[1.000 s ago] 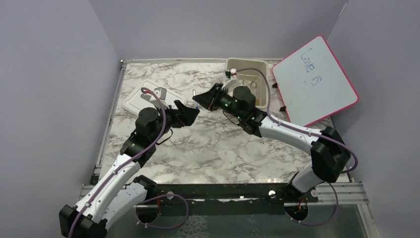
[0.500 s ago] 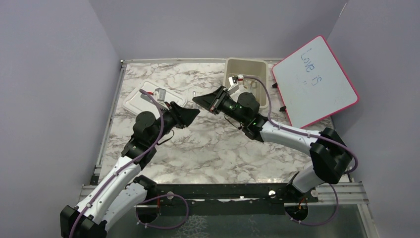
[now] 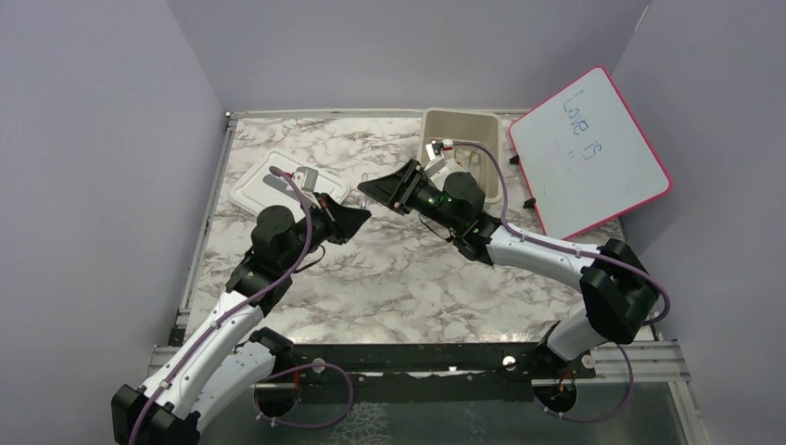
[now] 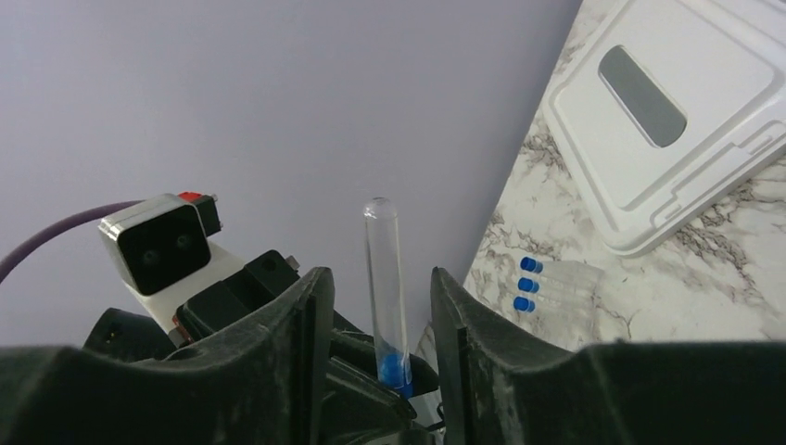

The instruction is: Organize the chemistry lab equipment

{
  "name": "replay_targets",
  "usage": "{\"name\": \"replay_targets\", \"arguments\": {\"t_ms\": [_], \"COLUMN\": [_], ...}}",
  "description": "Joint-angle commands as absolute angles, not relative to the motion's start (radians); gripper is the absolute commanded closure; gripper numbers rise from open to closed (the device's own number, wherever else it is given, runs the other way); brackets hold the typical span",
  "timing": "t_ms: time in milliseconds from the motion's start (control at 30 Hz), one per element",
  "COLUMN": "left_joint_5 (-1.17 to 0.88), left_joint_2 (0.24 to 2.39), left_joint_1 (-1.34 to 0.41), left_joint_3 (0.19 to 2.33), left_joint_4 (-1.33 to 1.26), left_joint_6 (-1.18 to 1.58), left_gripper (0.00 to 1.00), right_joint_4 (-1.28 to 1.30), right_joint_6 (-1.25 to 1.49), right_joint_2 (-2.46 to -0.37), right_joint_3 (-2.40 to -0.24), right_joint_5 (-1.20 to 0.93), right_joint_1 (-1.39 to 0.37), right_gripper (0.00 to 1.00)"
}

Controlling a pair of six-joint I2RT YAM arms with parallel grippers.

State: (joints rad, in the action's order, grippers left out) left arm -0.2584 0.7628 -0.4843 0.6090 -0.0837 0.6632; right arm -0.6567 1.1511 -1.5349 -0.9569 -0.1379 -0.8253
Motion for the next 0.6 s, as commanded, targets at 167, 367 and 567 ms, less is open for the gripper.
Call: {"name": "replay_targets", "arguments": {"t_ms": [167,367,567], "left_joint_5": [-0.328,-0.381,-0.419], "left_joint_2": [0.785,0.789,0.806], "left_joint_1": [-0.483,-0.482,-0.483], "left_joint_3": [0.807,0.877,0.913], "left_joint_4": [0.253,0.401,0.472], "left_joint_6": [0.379,0.27,0.214], "left_gripper": [1.0,1.0,1.0], "right_joint_4": [-0.365,-0.211,-0.229], "right_joint_6": [0.902,0.806,0.794], "right_joint_2": [-1.525,-1.508,-1.473], "right_joint_3": [-1.13,-1.18,-1.145], "right_joint_5": [-0.313,-0.439,-0.528], "right_joint_1": [-0.781,-0.741,-0.718], "right_gripper": [0.44,0.49,0.6]}}
